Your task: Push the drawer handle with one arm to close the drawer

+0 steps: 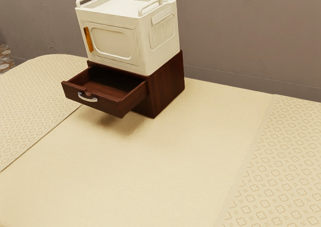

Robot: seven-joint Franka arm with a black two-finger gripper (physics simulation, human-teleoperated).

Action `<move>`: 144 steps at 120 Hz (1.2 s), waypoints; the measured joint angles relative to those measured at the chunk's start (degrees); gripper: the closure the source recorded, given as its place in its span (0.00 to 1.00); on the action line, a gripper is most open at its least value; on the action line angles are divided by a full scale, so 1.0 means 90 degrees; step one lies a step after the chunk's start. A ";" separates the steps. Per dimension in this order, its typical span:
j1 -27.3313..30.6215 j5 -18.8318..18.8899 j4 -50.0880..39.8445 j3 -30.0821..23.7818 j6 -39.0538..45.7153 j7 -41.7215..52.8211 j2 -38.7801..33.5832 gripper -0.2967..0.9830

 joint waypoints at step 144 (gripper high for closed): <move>-0.0023 -0.0164 -0.5725 -0.1218 0.5171 0.1697 0.0872 0.25</move>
